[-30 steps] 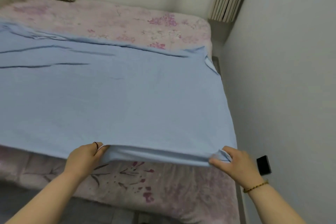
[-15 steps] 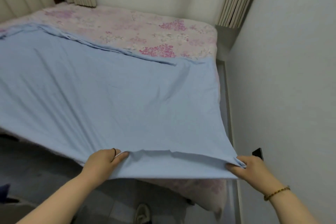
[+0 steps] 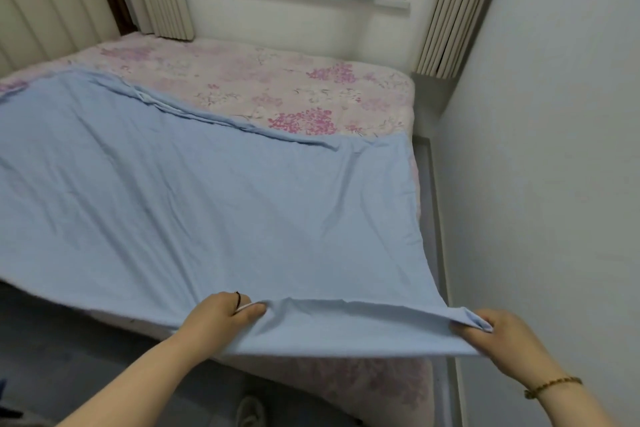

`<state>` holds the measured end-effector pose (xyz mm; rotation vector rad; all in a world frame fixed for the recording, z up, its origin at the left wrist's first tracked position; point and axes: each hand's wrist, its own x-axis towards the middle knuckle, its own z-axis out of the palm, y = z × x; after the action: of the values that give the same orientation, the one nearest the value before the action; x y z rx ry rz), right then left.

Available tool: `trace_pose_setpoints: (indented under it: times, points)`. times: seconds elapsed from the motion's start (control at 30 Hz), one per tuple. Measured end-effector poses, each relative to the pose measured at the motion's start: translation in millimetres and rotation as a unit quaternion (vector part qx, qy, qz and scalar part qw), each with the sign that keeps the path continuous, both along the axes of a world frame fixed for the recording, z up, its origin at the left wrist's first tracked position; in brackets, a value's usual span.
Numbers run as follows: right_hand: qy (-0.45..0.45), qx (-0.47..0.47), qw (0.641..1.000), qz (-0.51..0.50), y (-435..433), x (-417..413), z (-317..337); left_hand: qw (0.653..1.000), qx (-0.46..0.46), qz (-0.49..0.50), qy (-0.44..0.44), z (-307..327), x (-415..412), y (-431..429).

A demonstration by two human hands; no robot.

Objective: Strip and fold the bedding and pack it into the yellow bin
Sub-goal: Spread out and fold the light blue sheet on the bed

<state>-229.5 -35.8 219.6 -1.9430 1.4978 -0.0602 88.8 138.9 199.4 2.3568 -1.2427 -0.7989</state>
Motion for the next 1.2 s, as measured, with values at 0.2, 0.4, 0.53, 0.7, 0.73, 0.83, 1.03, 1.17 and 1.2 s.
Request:
trace_pose_setpoints:
  times: [0.2,0.4,0.53,0.7,0.73,0.83,1.03,1.17,1.2]
  points:
    - [0.037,-0.013,0.999,-0.006,-53.8,42.8,-2.0,0.996,0.003,-0.033,0.084,-13.0,60.9,-39.3]
    - [0.007,-0.039,0.999,-0.037,-132.0,125.4,3.7,0.972,0.164,-0.162,0.053,-18.9,168.2,-119.5]
    - [0.001,-0.088,0.99,-0.113,-201.9,180.2,-8.9,0.974,0.121,-0.093,-0.165,-29.0,258.9,-204.6]
    - [0.011,-0.122,0.976,-0.18,-277.3,226.2,-20.5,0.992,-0.07,0.098,-0.032,-47.3,330.0,-300.8]
    - [0.017,-0.125,0.975,-0.185,-292.3,232.8,-22.8,0.99,-0.093,0.106,-0.008,-50.0,335.4,-318.9]
    - [0.025,-0.117,0.975,-0.185,-343.0,247.7,-37.9,0.992,-0.083,0.088,0.028,-68.7,352.5,-367.1]
    - [0.144,0.041,0.979,-0.138,-428.0,275.6,-82.7,0.996,0.082,-0.015,0.028,-112.4,399.2,-439.3]
    - [0.219,0.033,0.969,-0.114,-503.1,313.6,-104.6,0.991,0.078,-0.019,-0.108,-112.1,412.3,-524.8]
    - [0.216,0.007,0.968,-0.125,-520.7,321.7,-106.0,0.989,0.047,-0.01,-0.143,-107.1,413.3,-546.7]
